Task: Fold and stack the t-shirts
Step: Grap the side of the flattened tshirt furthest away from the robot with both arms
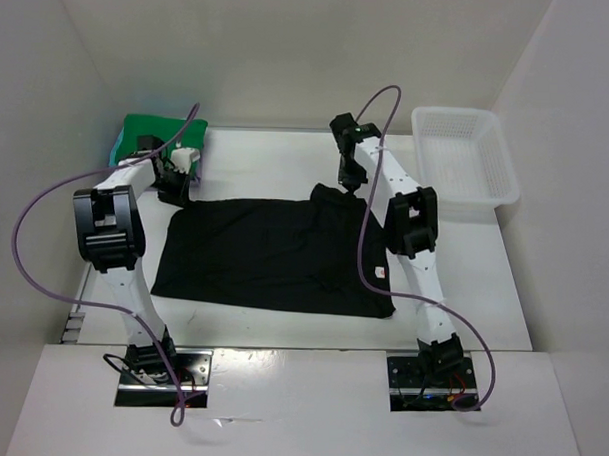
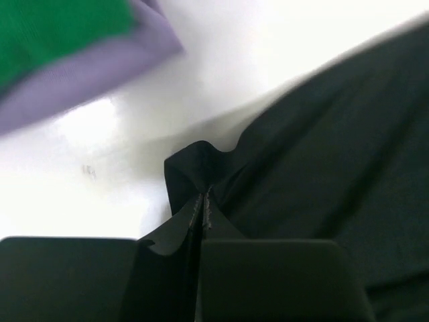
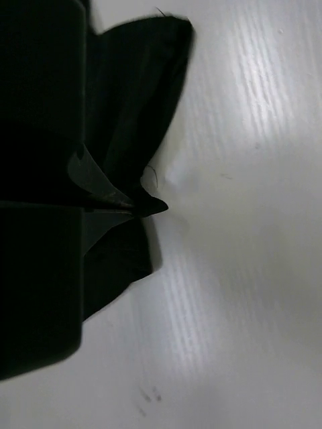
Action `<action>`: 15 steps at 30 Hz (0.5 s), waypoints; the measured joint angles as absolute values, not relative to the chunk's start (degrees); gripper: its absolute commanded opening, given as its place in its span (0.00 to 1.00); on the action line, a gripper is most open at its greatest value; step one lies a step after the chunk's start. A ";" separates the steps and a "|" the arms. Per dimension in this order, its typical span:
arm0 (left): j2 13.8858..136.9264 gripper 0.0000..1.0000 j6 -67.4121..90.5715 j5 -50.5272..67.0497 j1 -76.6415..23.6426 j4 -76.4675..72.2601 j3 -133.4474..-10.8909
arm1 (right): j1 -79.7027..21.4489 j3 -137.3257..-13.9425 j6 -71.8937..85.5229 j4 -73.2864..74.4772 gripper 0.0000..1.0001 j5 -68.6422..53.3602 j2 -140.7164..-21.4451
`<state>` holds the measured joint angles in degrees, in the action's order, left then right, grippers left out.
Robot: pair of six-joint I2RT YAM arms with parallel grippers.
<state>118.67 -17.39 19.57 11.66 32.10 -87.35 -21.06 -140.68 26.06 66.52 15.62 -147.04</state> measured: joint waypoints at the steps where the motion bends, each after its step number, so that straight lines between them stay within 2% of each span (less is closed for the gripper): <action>1: 117.25 0.00 -18.39 19.51 11.57 32.64 -86.46 | -21.30 -138.15 25.87 66.04 0.00 15.66 -144.70; 6: 111.72 0.00 -24.05 19.70 11.46 33.45 -85.58 | -24.14 -125.69 25.61 63.18 0.00 15.66 -131.35; 11: 106.30 0.00 -29.76 20.32 11.46 34.28 -81.52 | -27.77 -106.28 26.68 58.08 0.00 14.02 -117.16; 15: 103.96 0.00 -34.57 21.34 11.46 36.47 -78.08 | -29.10 -93.91 28.77 56.49 0.00 12.62 -110.34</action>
<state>103.96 -34.57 21.34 11.46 36.47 -78.08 -29.10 -93.91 28.77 56.49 12.62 -110.34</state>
